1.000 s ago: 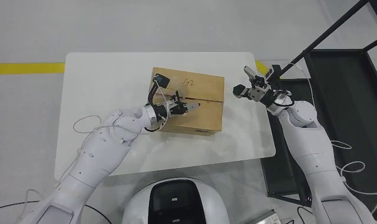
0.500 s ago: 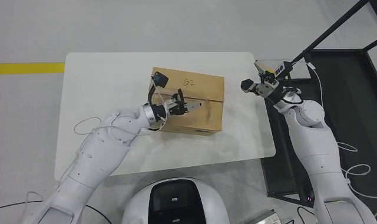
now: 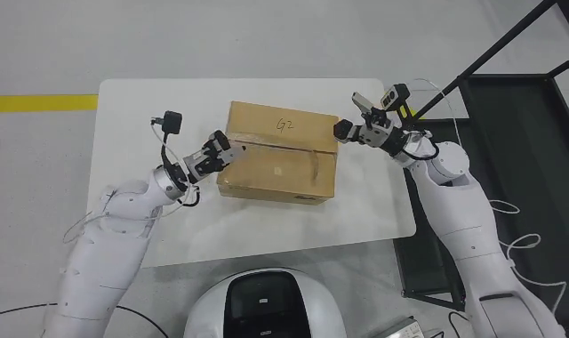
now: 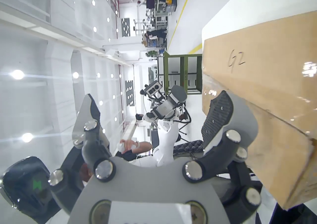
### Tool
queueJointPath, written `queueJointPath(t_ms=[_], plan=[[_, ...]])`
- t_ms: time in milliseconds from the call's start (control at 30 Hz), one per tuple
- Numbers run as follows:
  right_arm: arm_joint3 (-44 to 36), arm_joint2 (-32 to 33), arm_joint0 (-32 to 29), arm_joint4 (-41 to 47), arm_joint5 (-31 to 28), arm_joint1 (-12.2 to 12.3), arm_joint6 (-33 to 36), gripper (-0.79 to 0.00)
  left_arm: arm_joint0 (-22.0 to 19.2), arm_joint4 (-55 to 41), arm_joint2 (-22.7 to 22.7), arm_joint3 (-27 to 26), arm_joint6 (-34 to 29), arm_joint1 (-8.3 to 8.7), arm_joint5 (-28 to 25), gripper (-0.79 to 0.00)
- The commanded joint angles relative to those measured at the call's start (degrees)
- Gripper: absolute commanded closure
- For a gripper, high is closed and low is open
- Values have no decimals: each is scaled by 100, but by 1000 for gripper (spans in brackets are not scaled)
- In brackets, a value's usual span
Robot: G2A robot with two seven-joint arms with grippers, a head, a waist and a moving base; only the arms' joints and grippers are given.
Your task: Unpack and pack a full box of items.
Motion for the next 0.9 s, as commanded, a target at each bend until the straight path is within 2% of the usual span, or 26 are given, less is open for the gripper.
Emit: queueJointPath(t_ms=[0, 167, 367, 767, 867], plan=[[-72, -178, 67, -112, -43, -26, 54, -785, 235, -9, -417, -140, -70, 76, 78, -785], [-88, -683, 265, -378, -186, -126, -83, -785, 759, -114, -1214, -409, -72, 207, 199, -785], [-101, -844, 320, -426, -273, -166, -156, -785, 1093, -29, -1688, -487, 66, 277, 395, -785], [-90, -793, 258, -329, -256, -168, -292, -785, 1175, -128, -1730, -468, 85, 282, 356, -785], [-220, -819, 284, -299, -146, -182, -344, -785, 1268, -94, -1700, -479, 194, 277, 553, -785]])
